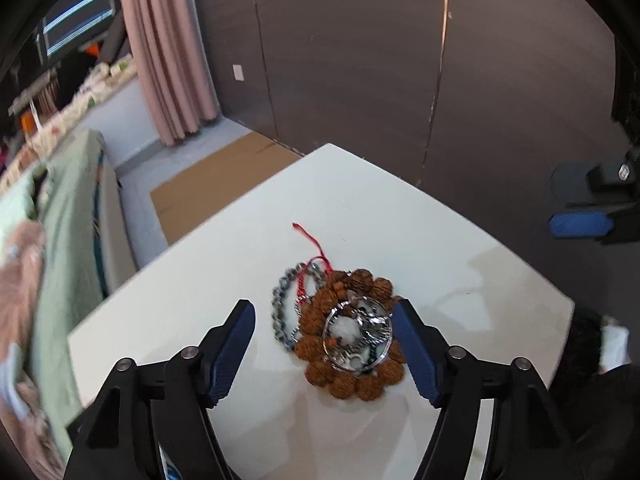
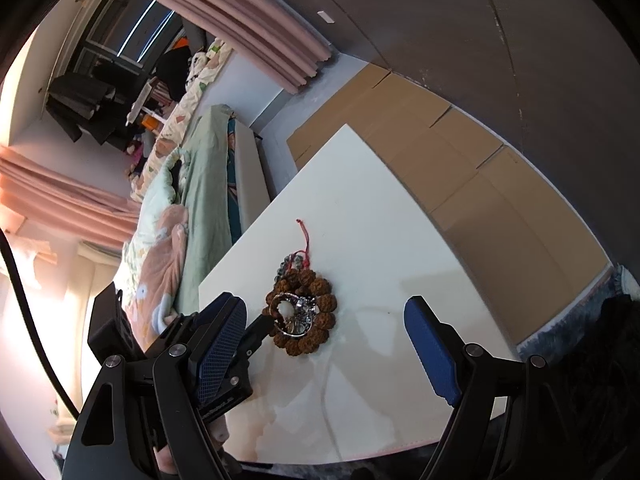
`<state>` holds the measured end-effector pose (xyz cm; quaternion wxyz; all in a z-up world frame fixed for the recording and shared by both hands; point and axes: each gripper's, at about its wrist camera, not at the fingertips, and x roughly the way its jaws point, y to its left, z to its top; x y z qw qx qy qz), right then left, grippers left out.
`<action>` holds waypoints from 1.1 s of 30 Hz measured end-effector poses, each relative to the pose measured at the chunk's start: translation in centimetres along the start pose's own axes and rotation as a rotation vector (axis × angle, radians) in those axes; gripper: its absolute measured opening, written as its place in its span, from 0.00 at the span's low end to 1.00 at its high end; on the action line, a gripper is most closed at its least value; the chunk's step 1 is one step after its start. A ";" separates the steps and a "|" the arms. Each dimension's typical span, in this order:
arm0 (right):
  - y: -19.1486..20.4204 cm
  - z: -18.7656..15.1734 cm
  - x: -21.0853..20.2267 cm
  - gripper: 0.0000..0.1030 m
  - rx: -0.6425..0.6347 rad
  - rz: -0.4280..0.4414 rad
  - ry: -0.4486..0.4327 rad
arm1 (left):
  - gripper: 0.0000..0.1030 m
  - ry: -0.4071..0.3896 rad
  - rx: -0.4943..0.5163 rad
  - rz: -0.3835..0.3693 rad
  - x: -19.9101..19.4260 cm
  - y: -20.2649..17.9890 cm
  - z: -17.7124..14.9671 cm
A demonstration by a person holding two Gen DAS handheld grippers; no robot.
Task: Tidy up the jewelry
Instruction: 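Close the left tool on the silver bangle and lift it, then carry the bangle into the box with left tool while right tool reaches the brown bracelet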
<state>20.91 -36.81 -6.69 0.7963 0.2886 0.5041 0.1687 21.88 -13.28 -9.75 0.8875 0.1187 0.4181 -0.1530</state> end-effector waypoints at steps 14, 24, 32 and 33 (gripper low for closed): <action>-0.3 0.0 -0.7 0.79 0.001 0.016 -0.006 | 0.08 0.050 0.097 0.069 2.8 -1.7 -0.1; 0.0 -0.1 -0.3 0.79 -0.006 0.011 0.005 | 0.02 -0.016 -0.016 0.003 0.7 0.2 0.5; 0.4 -0.2 1.4 0.79 -0.031 -0.010 0.047 | 0.02 -0.082 -0.114 -0.021 -2.8 2.3 0.5; 0.5 -0.3 1.7 0.79 -0.036 -0.014 0.055 | 0.02 -0.092 -0.125 -0.019 -3.3 2.6 0.5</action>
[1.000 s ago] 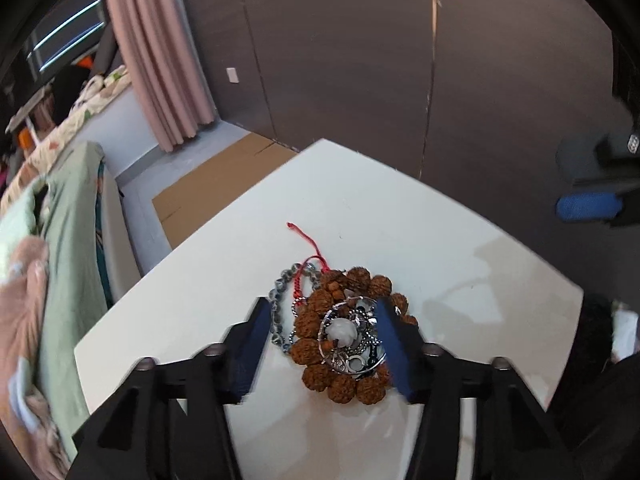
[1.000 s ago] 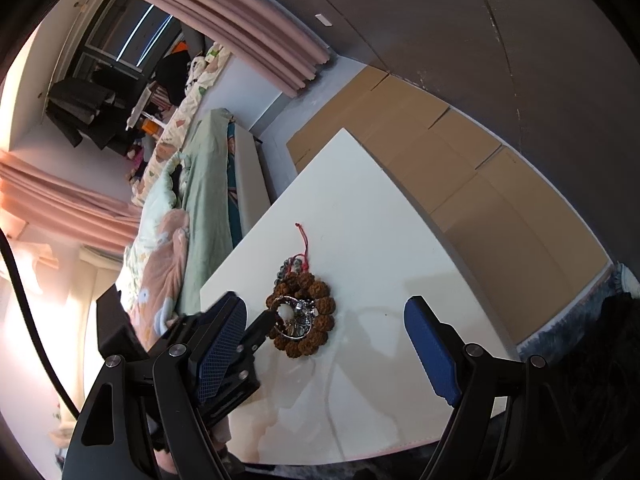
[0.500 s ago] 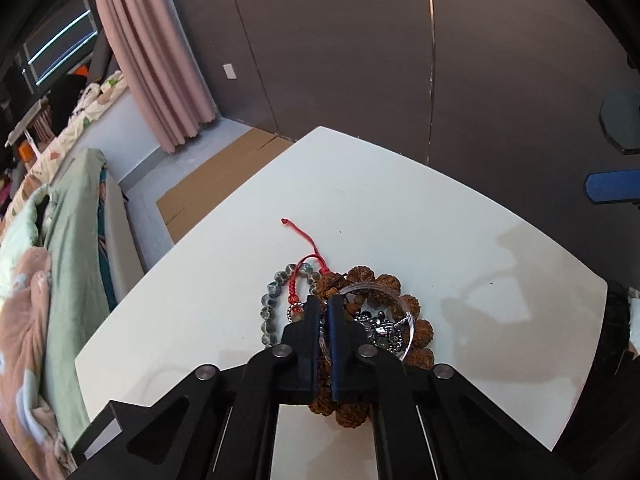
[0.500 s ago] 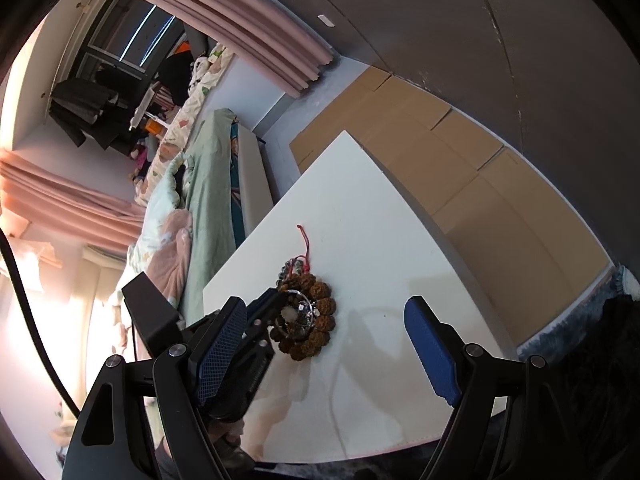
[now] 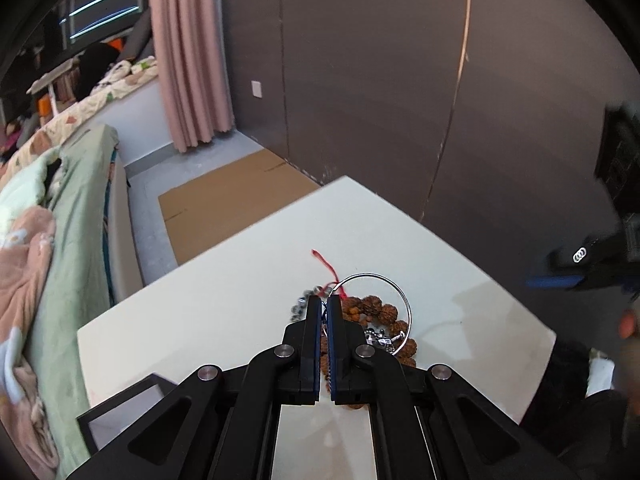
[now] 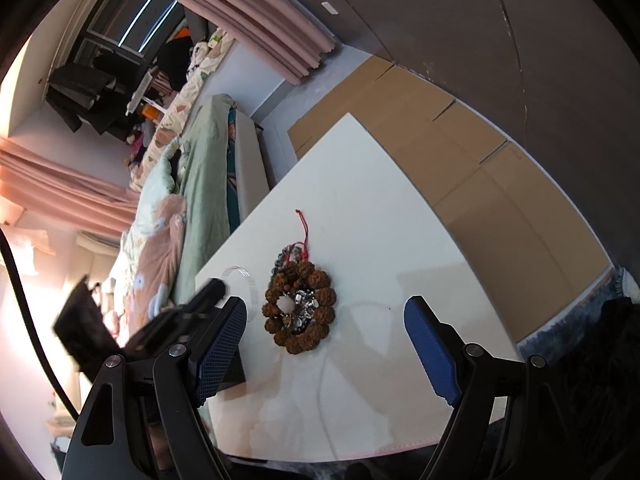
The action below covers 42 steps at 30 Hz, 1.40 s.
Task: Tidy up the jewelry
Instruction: 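Carry the bangle into the box with left tool while right tool reaches the brown bracelet, then grasp the brown bead bracelet with the right tool and lift it toward the box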
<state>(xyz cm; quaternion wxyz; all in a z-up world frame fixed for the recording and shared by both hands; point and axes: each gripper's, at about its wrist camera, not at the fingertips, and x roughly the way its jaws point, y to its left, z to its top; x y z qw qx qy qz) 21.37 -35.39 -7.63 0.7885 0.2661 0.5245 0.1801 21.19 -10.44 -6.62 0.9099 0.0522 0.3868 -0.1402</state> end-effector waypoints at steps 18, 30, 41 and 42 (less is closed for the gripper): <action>5.3 -1.9 7.0 0.59 -0.136 0.027 0.142 | 0.02 -0.092 -0.131 0.045 -5.1 5.7 -0.7; 8.7 -4.2 12.1 0.55 -0.340 -0.192 0.190 | 0.02 -0.095 -0.172 0.068 -7.6 9.0 -2.2; 10.0 -4.4 11.6 0.19 -0.456 -0.260 0.193 | 0.02 -0.062 -0.195 0.095 -8.8 10.2 -4.2; 9.7 -4.3 11.0 0.19 -0.438 -0.237 0.188 | 0.02 -0.058 -0.197 0.095 -8.8 10.3 -4.4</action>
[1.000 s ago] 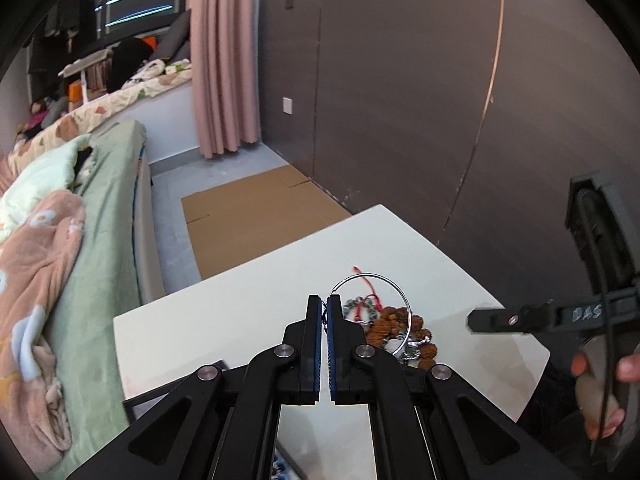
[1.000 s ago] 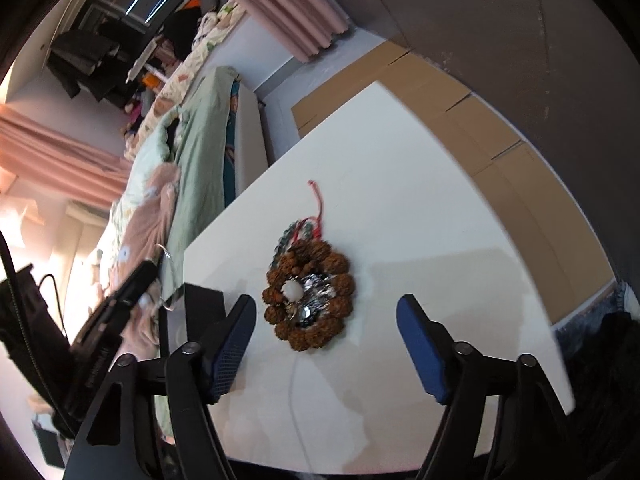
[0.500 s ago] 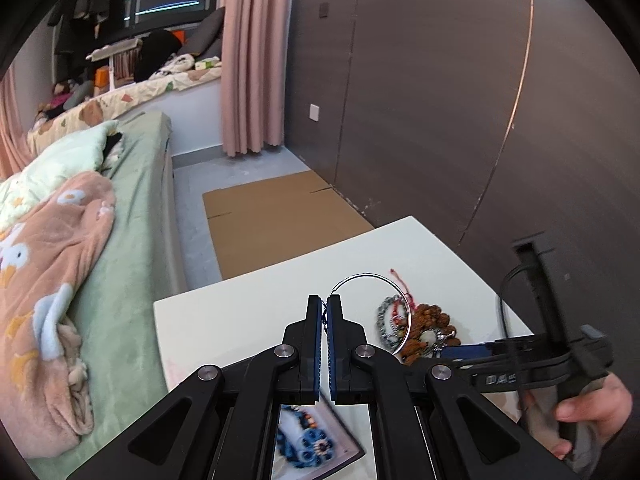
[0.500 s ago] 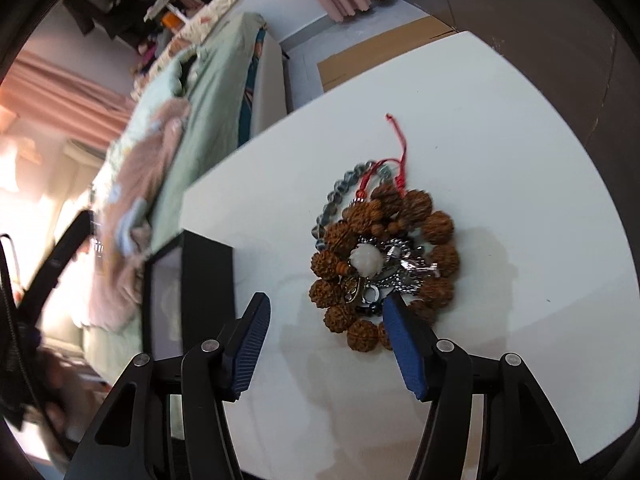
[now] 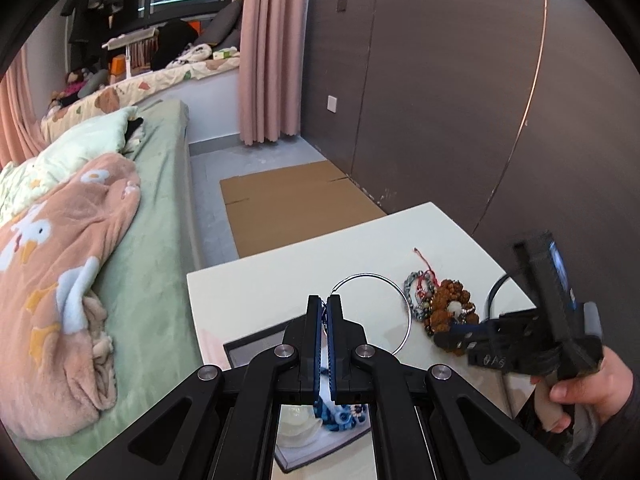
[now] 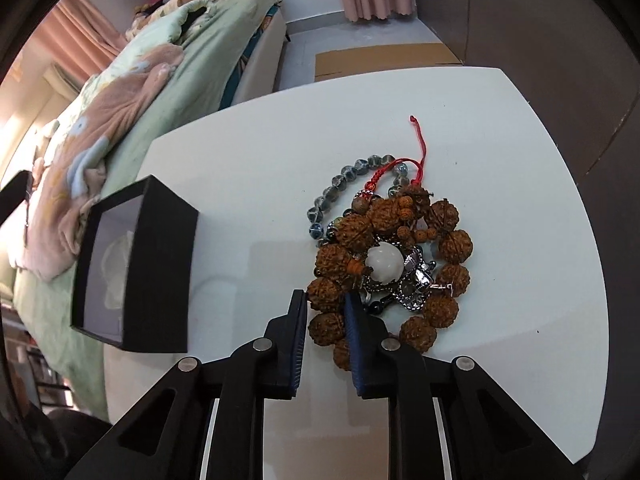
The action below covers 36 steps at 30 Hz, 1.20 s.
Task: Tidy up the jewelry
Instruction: 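Grasp the brown bead bracelet with the right tool and lift it toward the box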
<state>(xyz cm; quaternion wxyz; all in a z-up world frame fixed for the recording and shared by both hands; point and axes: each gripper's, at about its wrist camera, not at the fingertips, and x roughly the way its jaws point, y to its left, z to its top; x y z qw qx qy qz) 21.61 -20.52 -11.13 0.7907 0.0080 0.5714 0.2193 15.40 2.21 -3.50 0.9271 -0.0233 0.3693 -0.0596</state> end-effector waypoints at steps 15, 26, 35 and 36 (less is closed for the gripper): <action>-7.0 -0.8 -6.8 0.18 0.316 0.383 -0.212 | 0.02 0.093 -0.057 -0.002 1.4 1.3 -2.0; -4.7 -0.1 -8.0 0.17 0.308 0.551 -0.290 | 1.00 0.088 -0.128 -0.071 1.1 2.3 -1.7; 0.1 0.5 -8.0 0.17 0.224 0.672 -0.299 | 1.00 0.001 -0.207 -0.019 -1.0 4.7 -0.9; 0.9 0.7 -7.8 0.17 0.210 0.684 -0.296 | 1.00 -0.016 -0.219 -0.008 -1.4 5.1 -0.8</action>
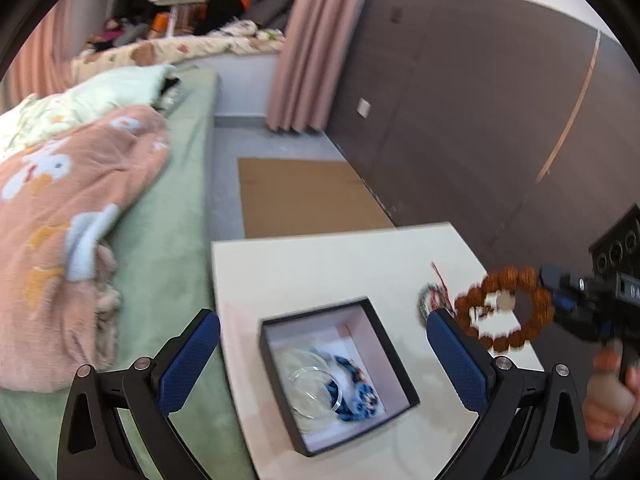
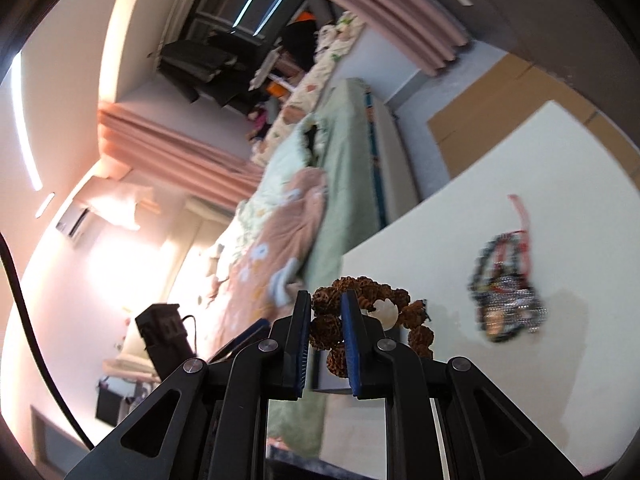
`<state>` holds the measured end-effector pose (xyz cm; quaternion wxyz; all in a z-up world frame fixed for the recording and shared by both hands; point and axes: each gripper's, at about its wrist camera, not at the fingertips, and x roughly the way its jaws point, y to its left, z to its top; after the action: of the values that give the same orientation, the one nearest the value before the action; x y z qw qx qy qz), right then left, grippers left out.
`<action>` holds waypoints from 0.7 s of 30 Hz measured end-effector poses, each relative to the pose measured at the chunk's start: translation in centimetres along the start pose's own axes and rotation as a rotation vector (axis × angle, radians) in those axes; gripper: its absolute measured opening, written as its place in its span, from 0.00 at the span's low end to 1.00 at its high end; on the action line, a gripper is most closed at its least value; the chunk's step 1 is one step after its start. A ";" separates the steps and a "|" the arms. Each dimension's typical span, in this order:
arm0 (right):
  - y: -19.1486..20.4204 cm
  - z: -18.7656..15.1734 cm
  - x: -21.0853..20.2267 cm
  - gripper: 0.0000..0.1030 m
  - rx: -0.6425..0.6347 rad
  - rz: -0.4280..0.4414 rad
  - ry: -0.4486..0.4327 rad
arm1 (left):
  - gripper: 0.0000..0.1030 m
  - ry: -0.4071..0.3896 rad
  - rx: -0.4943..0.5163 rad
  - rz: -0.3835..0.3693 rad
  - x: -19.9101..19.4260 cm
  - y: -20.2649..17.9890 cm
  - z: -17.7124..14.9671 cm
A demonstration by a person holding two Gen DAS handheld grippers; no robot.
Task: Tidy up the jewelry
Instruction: 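Grasp the brown bead bracelet with the right tool and lift it toward the box, then lower the brown bracelet into the black box and open the right tool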
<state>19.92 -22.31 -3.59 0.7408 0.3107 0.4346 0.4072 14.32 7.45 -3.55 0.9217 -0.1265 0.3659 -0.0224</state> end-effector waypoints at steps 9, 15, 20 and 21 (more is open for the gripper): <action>2.8 -0.6 4.7 0.17 -0.066 0.027 0.061 | 1.00 -0.052 -0.116 0.032 -1.5 3.7 0.6; 4.0 -1.2 7.4 0.18 -0.116 0.022 0.077 | 1.00 -0.085 -0.150 0.045 -2.4 4.6 0.8; 3.1 -1.6 8.1 0.57 -0.107 -0.024 0.122 | 1.00 -0.087 -0.157 0.033 -2.3 4.9 0.9; 2.8 -1.4 7.7 0.57 -0.100 -0.029 0.115 | 1.00 -0.088 -0.151 0.031 -2.3 4.8 1.0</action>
<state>19.97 -14.12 -4.92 0.7349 0.2430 0.4601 0.4349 13.05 12.61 -2.51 0.9249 -0.1911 0.3278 0.0249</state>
